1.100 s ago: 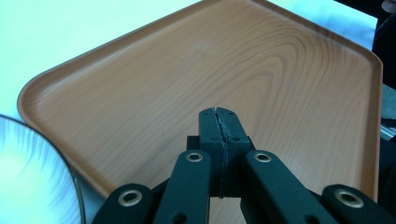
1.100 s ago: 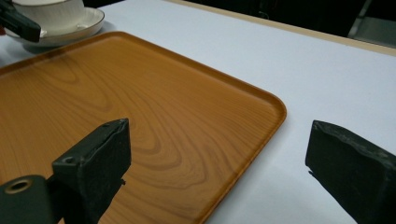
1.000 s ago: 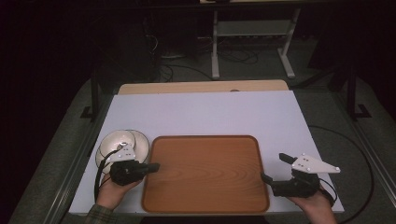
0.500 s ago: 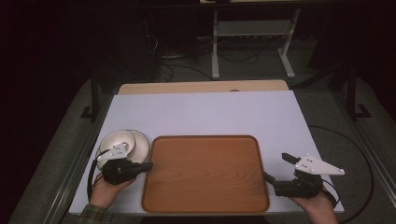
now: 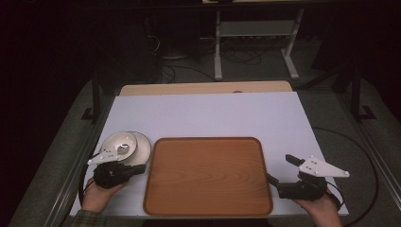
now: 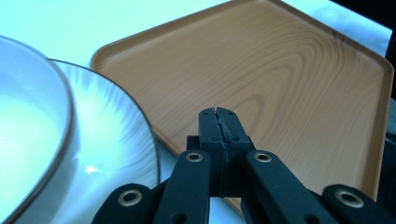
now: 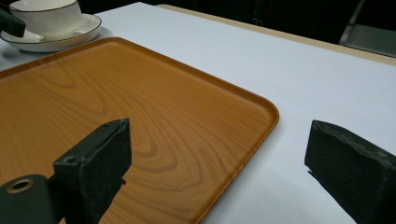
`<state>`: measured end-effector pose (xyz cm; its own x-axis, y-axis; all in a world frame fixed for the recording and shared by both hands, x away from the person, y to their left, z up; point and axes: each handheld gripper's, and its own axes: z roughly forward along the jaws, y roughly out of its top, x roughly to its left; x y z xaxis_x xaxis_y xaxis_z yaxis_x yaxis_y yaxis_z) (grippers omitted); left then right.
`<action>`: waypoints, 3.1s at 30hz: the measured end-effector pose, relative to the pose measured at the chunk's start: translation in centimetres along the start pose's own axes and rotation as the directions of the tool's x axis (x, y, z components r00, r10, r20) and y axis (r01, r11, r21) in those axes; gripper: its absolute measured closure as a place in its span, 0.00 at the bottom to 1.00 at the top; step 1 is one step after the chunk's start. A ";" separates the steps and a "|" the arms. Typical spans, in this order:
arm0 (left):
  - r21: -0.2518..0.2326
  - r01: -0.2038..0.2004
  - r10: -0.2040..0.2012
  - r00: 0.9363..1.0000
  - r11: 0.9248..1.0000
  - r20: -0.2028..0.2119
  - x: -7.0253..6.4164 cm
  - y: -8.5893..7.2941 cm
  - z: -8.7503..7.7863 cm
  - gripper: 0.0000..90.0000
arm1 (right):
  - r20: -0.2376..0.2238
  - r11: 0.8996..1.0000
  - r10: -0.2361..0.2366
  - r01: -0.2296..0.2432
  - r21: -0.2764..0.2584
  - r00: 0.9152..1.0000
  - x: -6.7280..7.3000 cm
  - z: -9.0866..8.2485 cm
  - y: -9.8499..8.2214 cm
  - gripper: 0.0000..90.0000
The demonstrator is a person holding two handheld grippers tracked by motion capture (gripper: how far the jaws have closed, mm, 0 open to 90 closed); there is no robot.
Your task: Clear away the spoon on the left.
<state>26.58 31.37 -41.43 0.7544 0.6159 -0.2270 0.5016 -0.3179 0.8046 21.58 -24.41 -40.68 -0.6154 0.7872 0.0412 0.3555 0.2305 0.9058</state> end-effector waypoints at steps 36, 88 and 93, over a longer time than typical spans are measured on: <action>-0.066 0.048 -0.057 0.989 0.997 -0.139 1.8 -0.5 -5.1 1.00 | -0.008 1.000 -0.003 0.003 0.014 1.000 0.0 0.3 -0.2 0.07; -0.132 0.105 -0.147 0.919 0.986 -0.367 6.0 -1.3 -8.9 1.00 | -0.010 1.000 -0.006 0.006 0.025 1.000 0.0 0.4 -0.3 0.08; -0.151 0.108 -0.158 0.915 0.983 -0.371 6.4 -0.9 -8.8 1.00 | -0.010 0.999 -0.009 0.010 0.034 1.000 0.1 0.4 -0.4 0.08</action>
<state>27.23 41.98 -38.80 0.4541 0.8813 -0.1308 0.5104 -0.1370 0.8490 21.70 -24.16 -41.19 -0.6257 0.7792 0.0370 0.3734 0.2575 0.8912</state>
